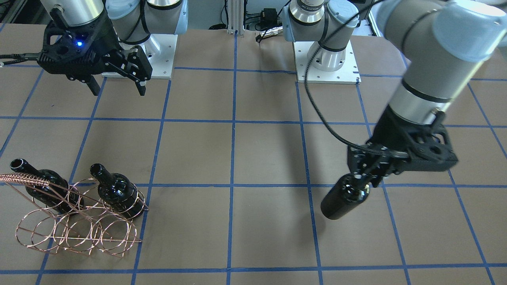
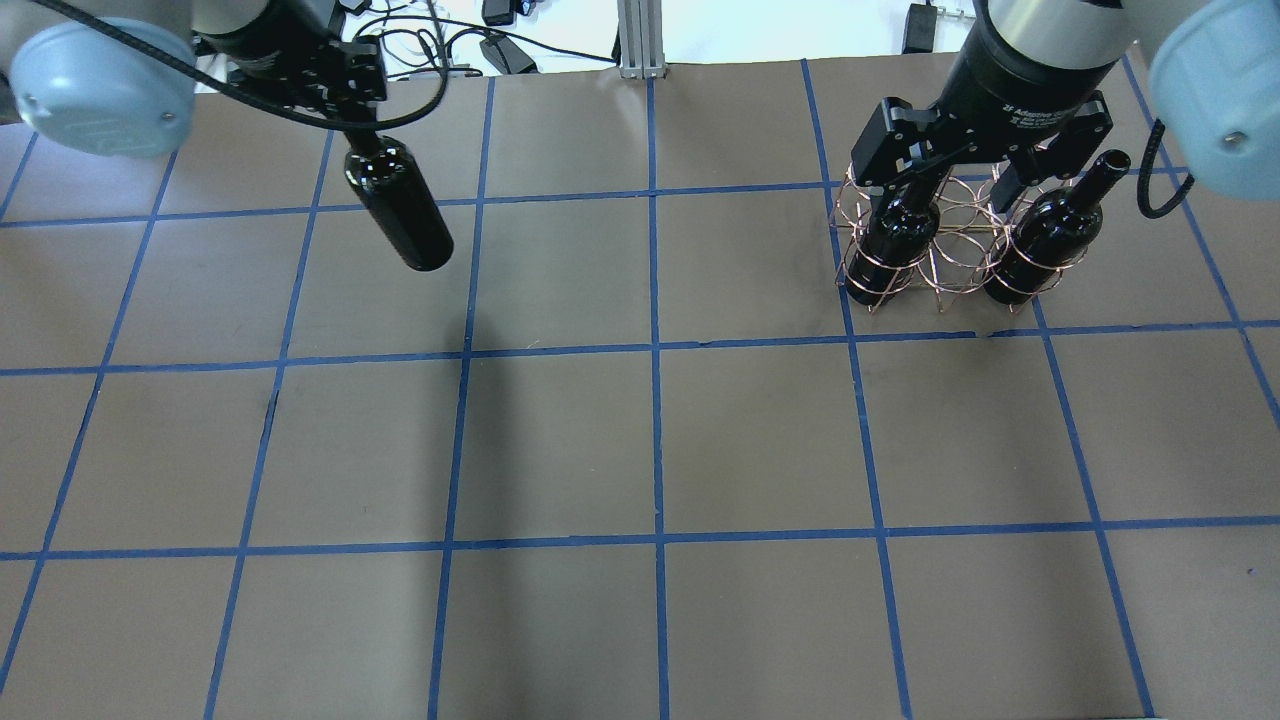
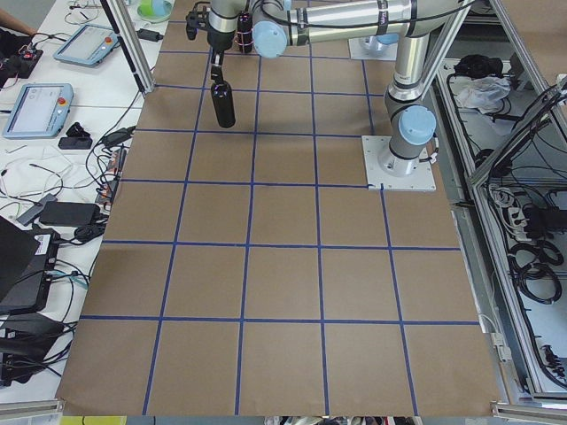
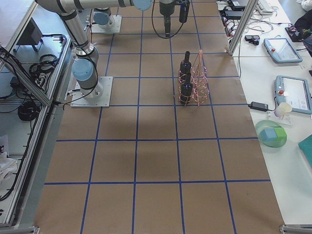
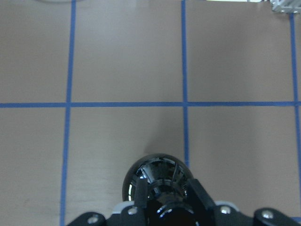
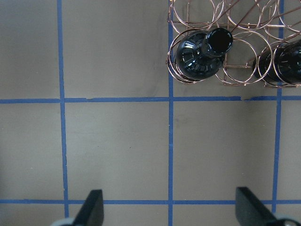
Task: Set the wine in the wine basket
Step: 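Lift the bottle with the left gripper and carry it toward the table center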
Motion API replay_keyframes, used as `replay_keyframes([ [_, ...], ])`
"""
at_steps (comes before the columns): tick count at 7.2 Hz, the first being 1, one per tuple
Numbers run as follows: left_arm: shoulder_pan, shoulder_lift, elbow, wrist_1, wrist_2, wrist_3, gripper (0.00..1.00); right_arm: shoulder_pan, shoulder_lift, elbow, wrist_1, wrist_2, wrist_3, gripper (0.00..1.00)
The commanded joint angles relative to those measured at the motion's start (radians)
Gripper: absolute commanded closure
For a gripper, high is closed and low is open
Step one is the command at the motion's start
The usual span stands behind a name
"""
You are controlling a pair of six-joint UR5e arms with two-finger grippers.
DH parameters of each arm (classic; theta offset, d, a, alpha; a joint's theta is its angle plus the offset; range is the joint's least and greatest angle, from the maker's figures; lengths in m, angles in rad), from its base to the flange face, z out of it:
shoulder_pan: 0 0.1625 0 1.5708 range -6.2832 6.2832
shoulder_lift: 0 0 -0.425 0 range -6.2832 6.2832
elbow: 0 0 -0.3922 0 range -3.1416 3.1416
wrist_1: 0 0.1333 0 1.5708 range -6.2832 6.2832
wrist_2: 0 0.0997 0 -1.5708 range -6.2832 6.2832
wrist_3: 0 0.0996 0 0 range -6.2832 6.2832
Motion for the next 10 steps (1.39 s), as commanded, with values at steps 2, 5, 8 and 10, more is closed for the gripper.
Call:
replay_keyframes([
  [2, -0.267, 0.083, -0.140, 0.007, 0.106, -0.298, 1.00, 0.000, 0.000, 0.001, 0.001, 0.000, 0.000, 0.00],
  [5, -0.377, 0.122, -0.205, 0.004, 0.101, -0.447, 1.00, 0.000, 0.002, 0.001, 0.003, 0.000, 0.006, 0.00],
  [8, -0.389, 0.091, -0.220, 0.066, 0.095, -0.467, 1.00, 0.000, 0.002, 0.001, 0.001, 0.000, 0.006, 0.00],
  [10, -0.393, 0.088, -0.240, 0.074, 0.092, -0.465, 1.00, 0.000, 0.002, 0.001, 0.000, 0.000, 0.005, 0.00],
])
